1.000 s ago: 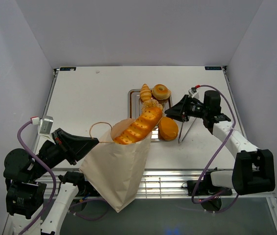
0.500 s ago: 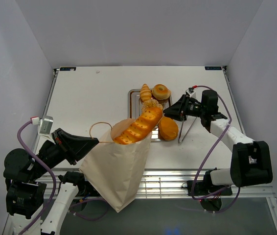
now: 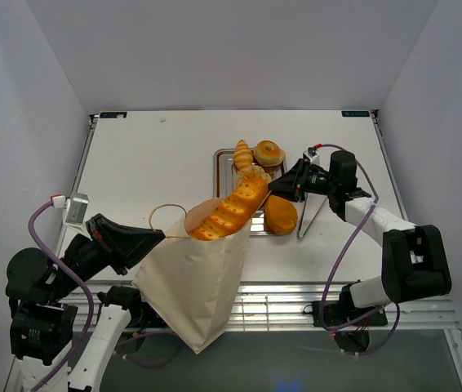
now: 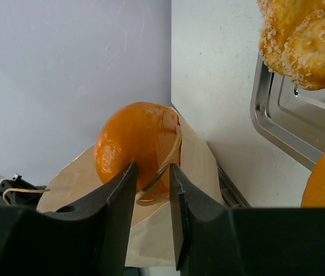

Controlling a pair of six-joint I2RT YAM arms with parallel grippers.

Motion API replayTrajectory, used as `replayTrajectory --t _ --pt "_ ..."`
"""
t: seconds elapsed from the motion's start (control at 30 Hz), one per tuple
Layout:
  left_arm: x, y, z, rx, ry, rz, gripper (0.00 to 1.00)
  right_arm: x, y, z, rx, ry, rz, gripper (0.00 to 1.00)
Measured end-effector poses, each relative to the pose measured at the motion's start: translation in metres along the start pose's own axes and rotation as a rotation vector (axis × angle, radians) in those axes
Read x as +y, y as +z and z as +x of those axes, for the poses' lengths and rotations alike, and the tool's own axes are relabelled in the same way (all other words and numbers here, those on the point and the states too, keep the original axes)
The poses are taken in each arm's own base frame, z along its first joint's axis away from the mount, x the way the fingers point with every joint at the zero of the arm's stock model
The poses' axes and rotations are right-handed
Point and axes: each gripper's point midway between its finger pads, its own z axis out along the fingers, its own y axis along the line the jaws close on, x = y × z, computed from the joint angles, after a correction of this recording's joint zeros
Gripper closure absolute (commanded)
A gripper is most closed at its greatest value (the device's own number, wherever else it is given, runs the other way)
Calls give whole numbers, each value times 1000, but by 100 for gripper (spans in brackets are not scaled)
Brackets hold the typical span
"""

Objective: Place the fake bread into the paper bag
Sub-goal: Adjust the paper bag at the center of the board.

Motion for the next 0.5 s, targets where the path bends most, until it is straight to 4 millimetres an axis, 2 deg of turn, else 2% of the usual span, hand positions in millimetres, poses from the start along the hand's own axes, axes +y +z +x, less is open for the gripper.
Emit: replayTrajectory --t 0.13,0.17,0.27,0.4,0.5 --pt "0 0 0 -1 1 1 100 4 4 0 5 6 -21 74" --pt "0 0 0 -1 1 1 100 5 5 -1 6 9 -25 81" --pt "0 0 0 -2 1 0 100 7 7 -2 7 20 -33 92" --pt "9 0 -3 -22 -23 -56 100 20 11 -6 22 5 -57 92" --pt "27 1 -7 -49 -58 -155 100 43 19 -8 62 -52 -100 92"
